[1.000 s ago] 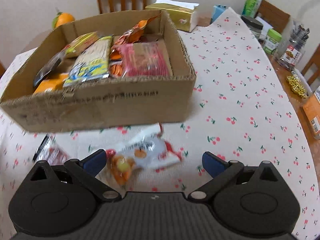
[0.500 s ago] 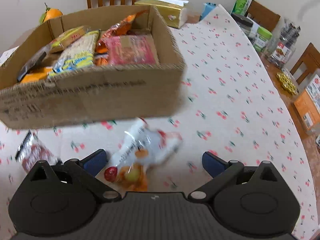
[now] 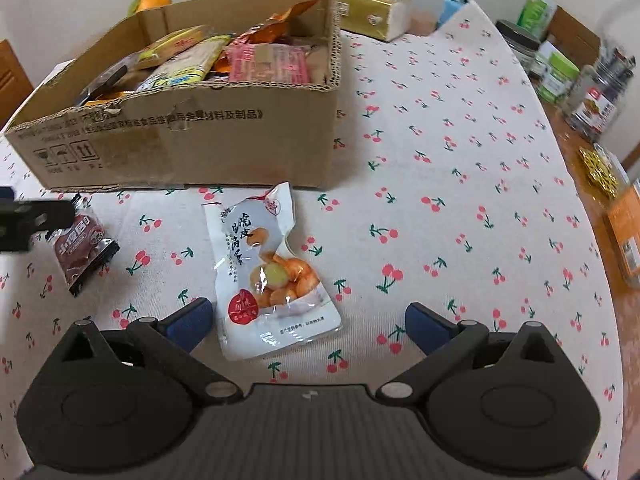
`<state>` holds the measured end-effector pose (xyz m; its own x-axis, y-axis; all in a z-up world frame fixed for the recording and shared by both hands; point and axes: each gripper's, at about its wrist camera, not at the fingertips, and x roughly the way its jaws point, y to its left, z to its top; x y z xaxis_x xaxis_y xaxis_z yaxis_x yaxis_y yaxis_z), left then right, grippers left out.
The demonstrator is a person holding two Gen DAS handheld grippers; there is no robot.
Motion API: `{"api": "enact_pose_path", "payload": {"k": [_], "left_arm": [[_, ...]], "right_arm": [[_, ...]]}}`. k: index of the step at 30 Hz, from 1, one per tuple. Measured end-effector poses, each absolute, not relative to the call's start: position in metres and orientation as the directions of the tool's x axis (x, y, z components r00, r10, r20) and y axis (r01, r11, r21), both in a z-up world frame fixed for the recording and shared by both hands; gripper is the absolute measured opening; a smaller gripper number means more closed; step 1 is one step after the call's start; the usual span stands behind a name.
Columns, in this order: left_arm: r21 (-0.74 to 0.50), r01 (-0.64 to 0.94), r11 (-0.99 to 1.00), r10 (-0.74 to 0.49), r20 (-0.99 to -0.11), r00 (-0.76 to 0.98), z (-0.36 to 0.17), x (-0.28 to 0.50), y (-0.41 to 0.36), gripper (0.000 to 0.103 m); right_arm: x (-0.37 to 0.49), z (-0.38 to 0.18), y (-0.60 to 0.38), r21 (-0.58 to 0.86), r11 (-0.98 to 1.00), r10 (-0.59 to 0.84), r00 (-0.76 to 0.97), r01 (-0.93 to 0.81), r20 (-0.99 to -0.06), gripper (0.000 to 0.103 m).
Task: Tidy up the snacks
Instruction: 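Move the right gripper over the white fish-ball packet while the left approaches the dark red packet, then lower the left gripper onto the dark red packet while the right lowers onto the white packet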
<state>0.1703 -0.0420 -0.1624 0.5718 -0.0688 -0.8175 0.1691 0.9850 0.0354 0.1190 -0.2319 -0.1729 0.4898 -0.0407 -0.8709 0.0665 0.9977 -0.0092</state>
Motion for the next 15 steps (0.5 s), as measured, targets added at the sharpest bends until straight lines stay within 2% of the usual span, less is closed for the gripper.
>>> {"api": "enact_pose_path", "payload": {"k": [8,15], "left_arm": [[0.075,0.12,0.99,-0.008,-0.818,0.575,-0.179,0.168,-0.055,0.091],[0.113,0.112,0.987,0.033,-0.834,0.552,-0.174,0.149,-0.031,0.091]], "right_arm": [[0.122,-0.173,-0.235,-0.008,1.0,-0.008,0.489,0.002,-0.872,0.103],[0.124,-0.173,-0.236,-0.007,0.999,0.013,0.493,-0.038,-0.87,0.103]]}}
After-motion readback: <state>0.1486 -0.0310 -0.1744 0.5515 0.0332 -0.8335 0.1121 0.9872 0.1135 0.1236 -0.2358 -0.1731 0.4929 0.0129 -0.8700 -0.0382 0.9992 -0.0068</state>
